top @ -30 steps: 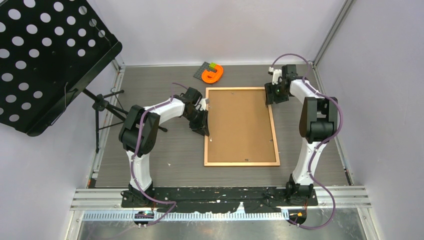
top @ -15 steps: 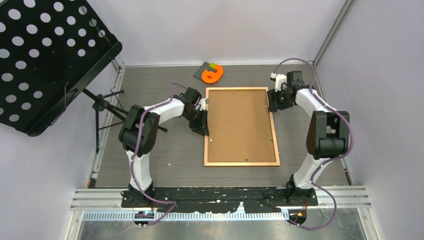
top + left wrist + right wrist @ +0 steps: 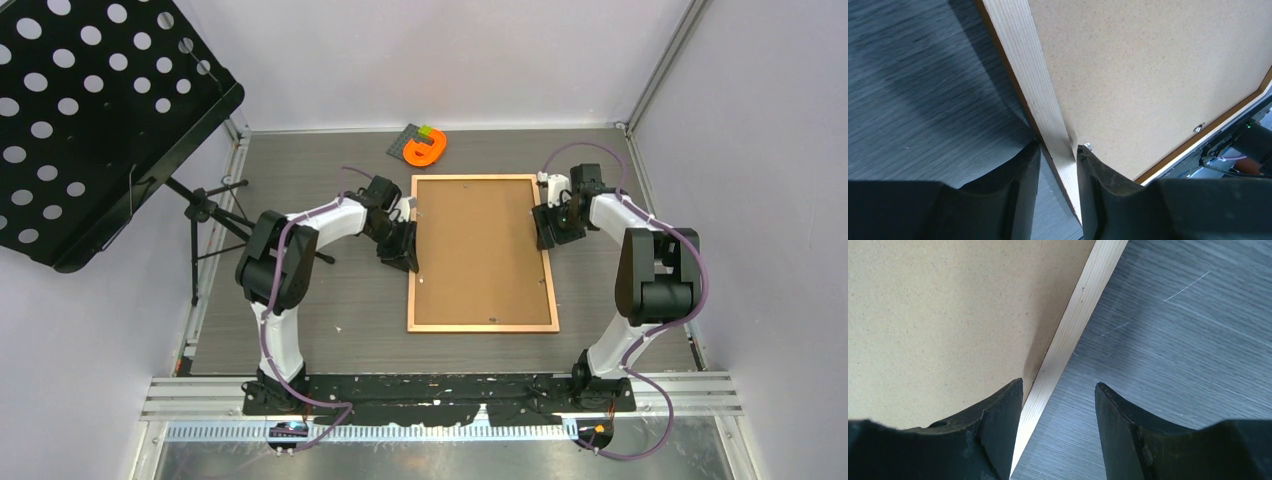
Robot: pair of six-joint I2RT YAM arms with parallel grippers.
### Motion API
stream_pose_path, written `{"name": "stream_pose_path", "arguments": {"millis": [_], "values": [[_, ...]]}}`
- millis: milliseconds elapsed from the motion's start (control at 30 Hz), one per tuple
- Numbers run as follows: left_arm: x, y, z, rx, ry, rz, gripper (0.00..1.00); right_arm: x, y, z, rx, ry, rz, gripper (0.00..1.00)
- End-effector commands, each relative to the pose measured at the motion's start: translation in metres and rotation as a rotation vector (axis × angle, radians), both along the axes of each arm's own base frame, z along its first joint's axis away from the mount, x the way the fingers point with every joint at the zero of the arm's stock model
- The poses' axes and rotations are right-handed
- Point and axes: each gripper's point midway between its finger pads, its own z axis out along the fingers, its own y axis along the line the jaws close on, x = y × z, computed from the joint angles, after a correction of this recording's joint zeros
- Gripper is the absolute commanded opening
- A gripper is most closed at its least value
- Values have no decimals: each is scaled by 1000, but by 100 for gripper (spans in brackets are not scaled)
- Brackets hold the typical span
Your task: Put the photo into the frame
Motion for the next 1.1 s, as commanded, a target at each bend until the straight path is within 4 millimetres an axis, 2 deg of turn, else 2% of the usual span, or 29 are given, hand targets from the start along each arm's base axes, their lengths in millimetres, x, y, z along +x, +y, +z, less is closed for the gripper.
{"name": "stream_pose_path", "arguments": {"millis": [0,200,267,433,533,733,1067], "values": [[1,9,4,16,-51,-19,39,7,4,17,21,-68,7,61],[-1,10,6,13,-53,-26,44,4,6,13,39,-52,6,57],[-1,9,6,11,-57,-29,46,3,8,11,52,-45,4,53],[-3,6,9,11,-78,-49,59,1,9,6,82,-25,-1,38],[-5,2,14,17,-107,-77,62,1,10,6,95,-19,0,31],[-13,0,14,73,-152,-126,63,1,11,6,108,-15,-1,23],[-23,-5,4,151,-176,-180,62,1,10,7,117,-11,-6,21]]}}
